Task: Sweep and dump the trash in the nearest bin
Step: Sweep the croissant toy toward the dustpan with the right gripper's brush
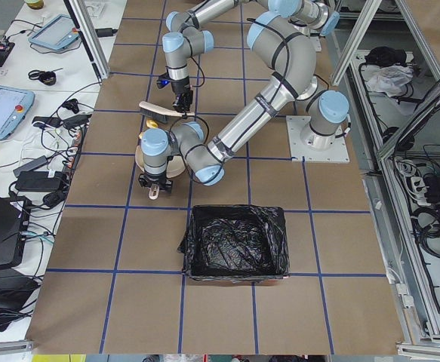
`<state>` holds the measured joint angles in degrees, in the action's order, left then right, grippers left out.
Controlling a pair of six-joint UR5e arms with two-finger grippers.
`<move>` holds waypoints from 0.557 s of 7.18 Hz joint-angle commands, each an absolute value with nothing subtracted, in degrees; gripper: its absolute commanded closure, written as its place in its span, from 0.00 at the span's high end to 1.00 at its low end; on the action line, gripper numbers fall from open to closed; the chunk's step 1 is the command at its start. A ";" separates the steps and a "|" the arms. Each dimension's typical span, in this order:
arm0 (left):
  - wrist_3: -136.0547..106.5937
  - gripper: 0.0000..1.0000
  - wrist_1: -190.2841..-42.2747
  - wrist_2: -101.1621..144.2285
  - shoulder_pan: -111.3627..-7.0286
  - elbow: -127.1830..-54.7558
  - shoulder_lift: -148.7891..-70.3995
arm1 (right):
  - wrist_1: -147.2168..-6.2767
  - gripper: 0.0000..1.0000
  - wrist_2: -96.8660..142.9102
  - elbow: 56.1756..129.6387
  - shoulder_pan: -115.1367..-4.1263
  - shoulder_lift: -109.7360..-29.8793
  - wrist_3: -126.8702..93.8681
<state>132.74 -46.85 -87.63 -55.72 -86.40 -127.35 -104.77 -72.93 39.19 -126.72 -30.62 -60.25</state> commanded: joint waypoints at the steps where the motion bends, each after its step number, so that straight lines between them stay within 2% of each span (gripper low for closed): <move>1: 132.45 0.00 -46.93 -87.63 -55.72 -86.40 -127.35 | -105.20 0.00 -72.60 39.20 -127.35 -29.97 -53.84; 4: 132.28 0.00 -46.93 -87.54 -55.72 -86.40 -127.35 | -105.21 0.00 -70.93 39.20 -127.35 -28.56 -31.26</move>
<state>132.31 -46.93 -87.55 -55.72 -86.40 -127.35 -105.20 -71.44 39.20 -127.39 -28.85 -39.47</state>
